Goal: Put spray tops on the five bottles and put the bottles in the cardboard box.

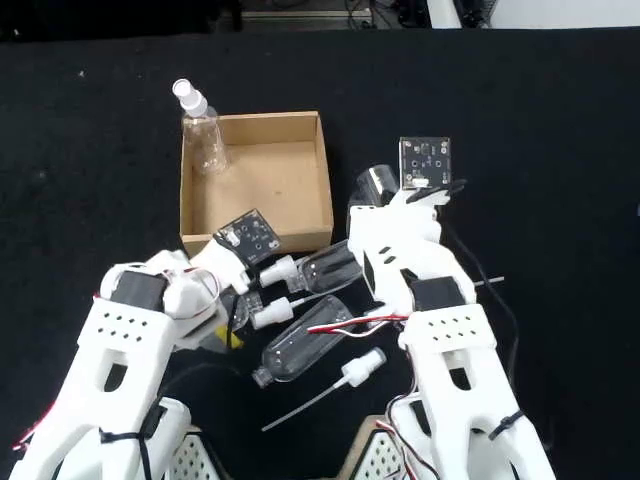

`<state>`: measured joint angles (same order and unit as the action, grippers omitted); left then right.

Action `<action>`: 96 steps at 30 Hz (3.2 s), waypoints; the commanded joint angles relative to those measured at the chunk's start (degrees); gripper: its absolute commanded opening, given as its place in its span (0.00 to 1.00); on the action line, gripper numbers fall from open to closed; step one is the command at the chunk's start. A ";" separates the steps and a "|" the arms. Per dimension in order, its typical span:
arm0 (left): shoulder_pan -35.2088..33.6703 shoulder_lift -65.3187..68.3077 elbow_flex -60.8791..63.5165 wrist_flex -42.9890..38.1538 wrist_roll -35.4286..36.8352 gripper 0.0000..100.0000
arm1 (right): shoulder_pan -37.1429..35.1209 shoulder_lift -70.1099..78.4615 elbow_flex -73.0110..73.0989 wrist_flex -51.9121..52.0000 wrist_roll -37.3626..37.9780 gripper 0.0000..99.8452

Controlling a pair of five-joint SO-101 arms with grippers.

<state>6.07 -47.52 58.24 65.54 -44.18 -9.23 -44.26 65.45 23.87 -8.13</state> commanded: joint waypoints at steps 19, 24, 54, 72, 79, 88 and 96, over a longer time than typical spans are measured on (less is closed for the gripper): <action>-0.48 16.62 0.75 -12.57 -2.64 0.34 | -0.35 -1.63 -0.13 -1.58 -0.44 0.11; -0.40 16.35 0.92 -12.04 -3.78 0.25 | -0.35 -1.63 -0.13 -1.58 -0.44 0.11; -41.98 15.91 -33.27 20.92 -3.52 0.15 | 8.79 -1.89 -28.09 42.73 26.29 0.11; -50.68 16.09 -33.27 21.10 -3.96 0.15 | 1.58 -1.36 -9.63 53.10 82.81 0.16; -50.68 16.00 -33.27 21.27 -3.96 0.15 | 1.58 6.81 -7.69 48.62 85.19 0.20; -50.77 16.00 -33.19 21.36 -3.96 0.15 | 1.67 19.03 -7.78 37.98 85.27 0.20; -50.77 16.00 -33.27 21.36 -3.96 0.15 | 1.67 20.18 -7.25 37.10 85.36 0.20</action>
<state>-44.13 -30.99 28.00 86.64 -47.69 -6.15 -24.22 57.98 62.02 76.70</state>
